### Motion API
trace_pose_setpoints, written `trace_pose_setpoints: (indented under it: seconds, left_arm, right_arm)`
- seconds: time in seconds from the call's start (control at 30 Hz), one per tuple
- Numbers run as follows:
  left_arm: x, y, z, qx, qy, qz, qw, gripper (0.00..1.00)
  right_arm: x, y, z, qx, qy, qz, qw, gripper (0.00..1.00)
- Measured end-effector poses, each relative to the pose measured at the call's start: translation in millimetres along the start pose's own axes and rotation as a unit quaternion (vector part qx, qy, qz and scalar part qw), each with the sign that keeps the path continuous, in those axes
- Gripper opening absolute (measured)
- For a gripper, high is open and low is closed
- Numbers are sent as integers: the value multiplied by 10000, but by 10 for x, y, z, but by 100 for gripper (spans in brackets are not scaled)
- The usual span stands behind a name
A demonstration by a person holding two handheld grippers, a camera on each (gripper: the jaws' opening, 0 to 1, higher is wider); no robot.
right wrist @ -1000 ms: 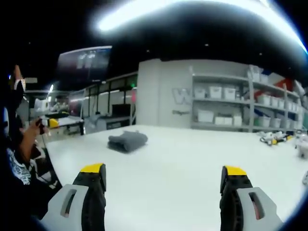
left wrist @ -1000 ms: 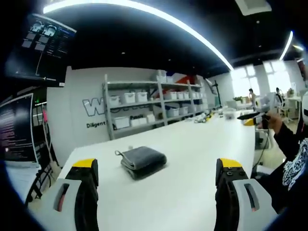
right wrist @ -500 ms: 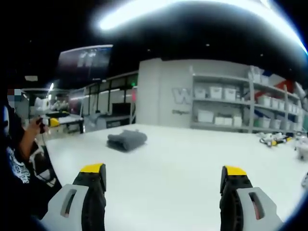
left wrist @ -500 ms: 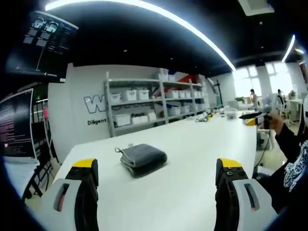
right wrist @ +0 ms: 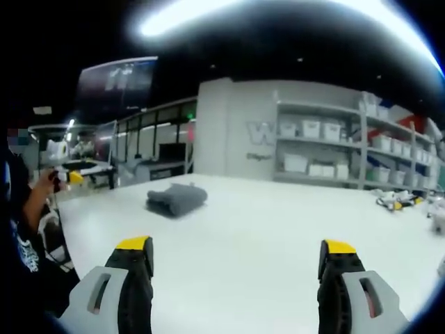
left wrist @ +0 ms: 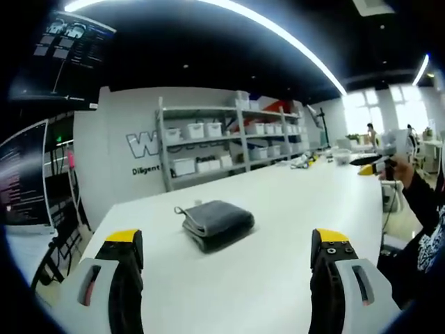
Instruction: Open the folded towel by lifting each exposed corner and separating the folded layers until the towel lies flat within the target outline without major curled edges
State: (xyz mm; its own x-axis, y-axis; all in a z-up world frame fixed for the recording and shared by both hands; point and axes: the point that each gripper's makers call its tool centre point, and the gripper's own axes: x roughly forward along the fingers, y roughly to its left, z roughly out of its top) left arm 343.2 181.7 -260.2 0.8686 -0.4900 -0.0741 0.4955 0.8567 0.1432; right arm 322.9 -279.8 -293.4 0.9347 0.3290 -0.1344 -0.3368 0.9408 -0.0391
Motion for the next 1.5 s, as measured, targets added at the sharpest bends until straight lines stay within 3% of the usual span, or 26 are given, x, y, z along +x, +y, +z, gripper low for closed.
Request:
trace_pose_setpoints:
  seconds: [0.23,0.43,0.53,0.73,0.97,1.2,1.4,1.5]
  left_arm:
    - [64,71,-63,142,37,160,9998,98]
    - [45,155,-121,11,-52,292,9996,99]
    - [42,242,-84,35,-127,467,9988,99]
    - [113,309,-41,-60,-163,435,9989,99]
    - [259,373,9,89,-47,334,9994,99]
    - [387,434,95,61,-128,267,9995,99]
    - [538,702,129,127,-123,549,9983,99]
    - [584,688,202,44,-237,414,9989,99]
  right_arm:
    - [75,67,19,-65,23,72,10000,98]
    - [98,110,-4,-135,54,105,9998,99]
    - [100,41,52,-101,-32,-62,9999,99]
    - [162,-62,144,-58,-134,-257,9996,99]
    - [324,34,248,-278,-115,-179,9994,99]
    - [504,121,465,-343,-272,-18,9990,99]
    - [681,163,740,-648,-335,118,9973,99]
    - [730,192,837,-677,-421,163,9967,99]
